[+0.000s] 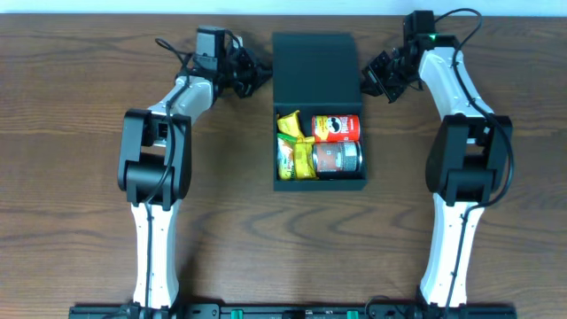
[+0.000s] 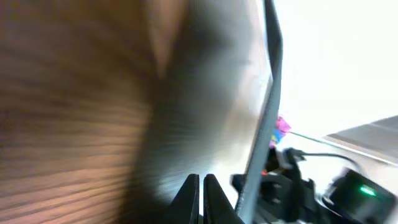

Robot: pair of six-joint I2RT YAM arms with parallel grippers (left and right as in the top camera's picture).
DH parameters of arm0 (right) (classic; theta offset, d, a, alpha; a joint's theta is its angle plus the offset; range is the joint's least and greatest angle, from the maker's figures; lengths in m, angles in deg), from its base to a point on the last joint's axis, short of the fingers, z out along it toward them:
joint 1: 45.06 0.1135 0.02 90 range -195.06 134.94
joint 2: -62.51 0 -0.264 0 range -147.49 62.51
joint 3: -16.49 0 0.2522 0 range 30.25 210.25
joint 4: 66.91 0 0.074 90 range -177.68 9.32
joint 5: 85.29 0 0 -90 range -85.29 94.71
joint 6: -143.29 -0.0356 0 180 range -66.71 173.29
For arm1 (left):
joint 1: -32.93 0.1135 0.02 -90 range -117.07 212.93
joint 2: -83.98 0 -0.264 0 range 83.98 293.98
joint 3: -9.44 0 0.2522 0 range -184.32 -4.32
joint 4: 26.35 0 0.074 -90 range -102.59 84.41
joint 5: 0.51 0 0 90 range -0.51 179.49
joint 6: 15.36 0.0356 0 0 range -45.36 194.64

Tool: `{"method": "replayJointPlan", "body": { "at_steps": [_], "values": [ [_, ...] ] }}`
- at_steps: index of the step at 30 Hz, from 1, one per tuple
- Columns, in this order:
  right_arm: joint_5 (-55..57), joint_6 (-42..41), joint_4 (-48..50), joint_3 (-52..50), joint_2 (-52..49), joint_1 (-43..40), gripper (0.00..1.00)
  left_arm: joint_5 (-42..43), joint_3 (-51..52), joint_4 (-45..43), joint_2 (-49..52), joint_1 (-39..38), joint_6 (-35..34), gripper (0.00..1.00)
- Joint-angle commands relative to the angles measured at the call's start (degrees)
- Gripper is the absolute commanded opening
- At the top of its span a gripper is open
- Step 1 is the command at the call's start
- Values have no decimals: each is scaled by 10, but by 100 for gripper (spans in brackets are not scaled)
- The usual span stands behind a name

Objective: Pack container
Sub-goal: 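Grip the open lid's edges with both grippers and lift it upright, then swing the lid forward with both grippers to close the box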

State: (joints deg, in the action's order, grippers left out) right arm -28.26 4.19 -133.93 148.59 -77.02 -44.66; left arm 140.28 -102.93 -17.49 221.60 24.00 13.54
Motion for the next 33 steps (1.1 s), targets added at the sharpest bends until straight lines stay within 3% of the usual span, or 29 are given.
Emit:
{"method": "replayJointPlan", "body": {
  "at_steps": [1, 11, 20, 25, 31, 33],
  "values": [
    [-93, -16, 13, 4, 0, -2, 2, 77, 1, -41, 7, 2, -53, 6],
    [-260, -65, 88, 4, 0, -27, 2, 144, 1, -195, 7, 8, -150, 6],
    [-430, -65, 89, 4, 0, -50, 2, 244, 1, -346, 7, 8, -240, 6],
    [-458, -8, 82, 4, 0, -52, 2, 311, 1, -437, 7, 8, -264, 6],
    [-471, 87, 18, 4, 0, -52, 2, 396, 1, -514, 7, 8, -269, 6],
    [-475, 124, -17, 4, 0, -52, 2, 398, 2, -555, 7, 7, -299, 6]
  ]
}}
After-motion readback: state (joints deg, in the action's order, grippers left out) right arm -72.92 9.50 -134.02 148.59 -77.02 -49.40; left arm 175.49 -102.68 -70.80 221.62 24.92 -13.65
